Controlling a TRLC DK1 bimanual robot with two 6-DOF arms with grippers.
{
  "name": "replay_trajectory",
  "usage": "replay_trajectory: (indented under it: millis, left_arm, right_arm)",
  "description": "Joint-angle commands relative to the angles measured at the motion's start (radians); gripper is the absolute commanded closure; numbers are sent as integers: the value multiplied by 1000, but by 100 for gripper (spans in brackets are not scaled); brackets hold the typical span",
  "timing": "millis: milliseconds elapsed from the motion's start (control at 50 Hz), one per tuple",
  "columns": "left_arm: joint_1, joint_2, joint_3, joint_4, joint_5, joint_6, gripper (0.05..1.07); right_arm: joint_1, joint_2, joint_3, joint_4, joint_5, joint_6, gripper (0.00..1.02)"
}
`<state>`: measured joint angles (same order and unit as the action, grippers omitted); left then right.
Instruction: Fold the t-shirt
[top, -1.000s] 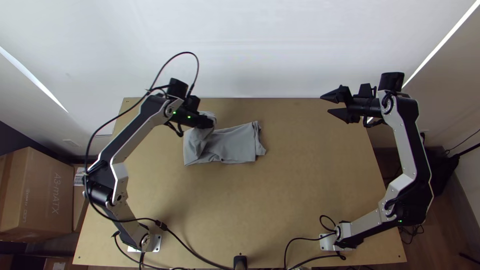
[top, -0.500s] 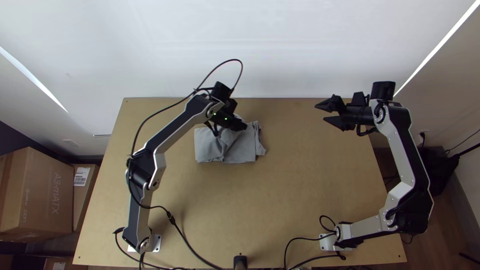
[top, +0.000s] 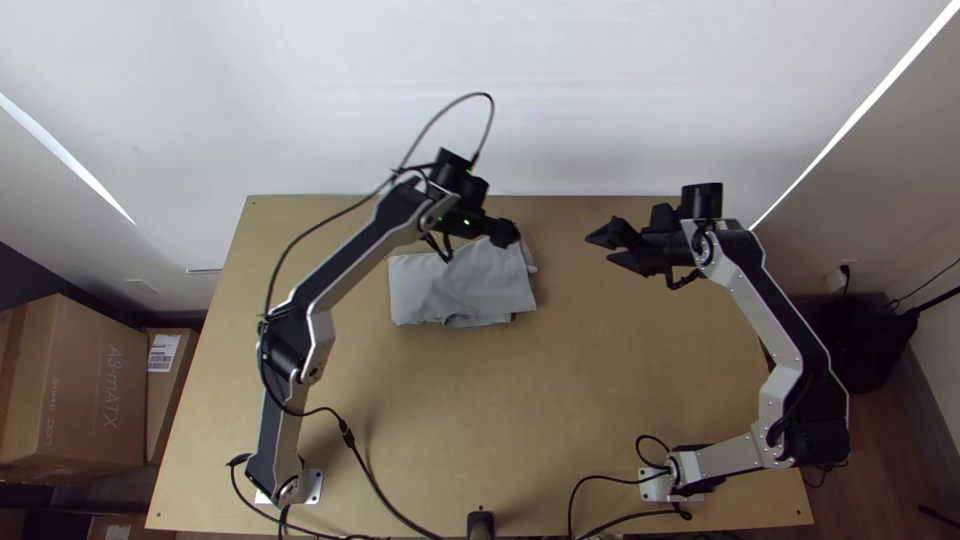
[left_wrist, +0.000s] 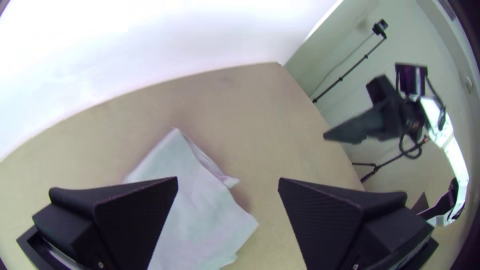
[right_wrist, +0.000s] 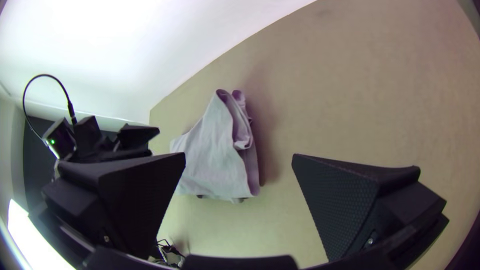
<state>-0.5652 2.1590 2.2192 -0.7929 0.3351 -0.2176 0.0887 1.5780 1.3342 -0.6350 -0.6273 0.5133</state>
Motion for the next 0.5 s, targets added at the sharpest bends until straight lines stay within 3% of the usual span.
replay_trajectory:
  millis: [0,260,480]
  left_arm:
    - [82,-148,-29,-28,-5,0,10]
    - [258,-364,-87,-46,-192,50,9]
    - [433,-567,-256,41,-219,50,9]
  right_arm:
    - [56,50,8,14,5,7,4]
    - [157,200,62,101,3,-27,4]
    - [203,366,161,124,3,-70,4]
